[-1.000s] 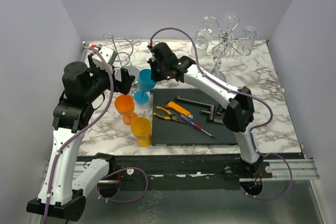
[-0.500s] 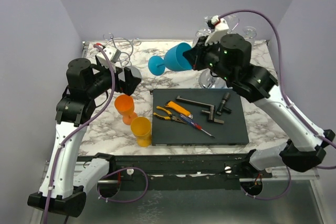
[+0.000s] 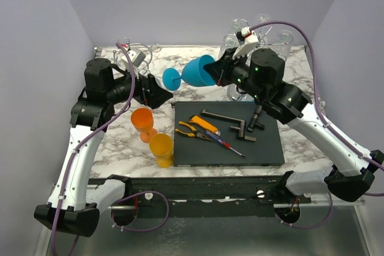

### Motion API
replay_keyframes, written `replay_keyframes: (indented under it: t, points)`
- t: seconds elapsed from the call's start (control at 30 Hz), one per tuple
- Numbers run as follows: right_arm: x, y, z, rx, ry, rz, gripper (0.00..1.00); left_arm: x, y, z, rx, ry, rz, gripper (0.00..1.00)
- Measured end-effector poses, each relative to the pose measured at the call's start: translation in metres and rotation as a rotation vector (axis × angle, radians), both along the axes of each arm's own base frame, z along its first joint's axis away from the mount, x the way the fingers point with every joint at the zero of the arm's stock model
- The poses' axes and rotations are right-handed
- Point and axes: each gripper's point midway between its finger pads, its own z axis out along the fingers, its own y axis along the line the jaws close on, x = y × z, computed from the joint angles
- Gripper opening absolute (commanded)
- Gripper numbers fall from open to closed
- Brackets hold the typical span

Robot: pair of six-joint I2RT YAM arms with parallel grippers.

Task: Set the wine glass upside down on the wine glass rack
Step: Turn the wine glass upside down at the wine rack.

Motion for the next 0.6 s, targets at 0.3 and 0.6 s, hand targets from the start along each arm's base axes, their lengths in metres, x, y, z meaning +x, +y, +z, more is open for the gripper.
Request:
replay_keyframes:
  t: [0.3,0.6]
  points:
    - [-0.011,0.020,0.005,0.074,-0.009,0.109,0.01,0.014,-0.010,-0.008,-0.041,0.068,-0.031,0.76]
    - [-0.014,0.030,-0.009,0.117,-0.008,0.169,0.01,0.018,-0.013,-0.015,-0.040,0.092,-0.063,0.07]
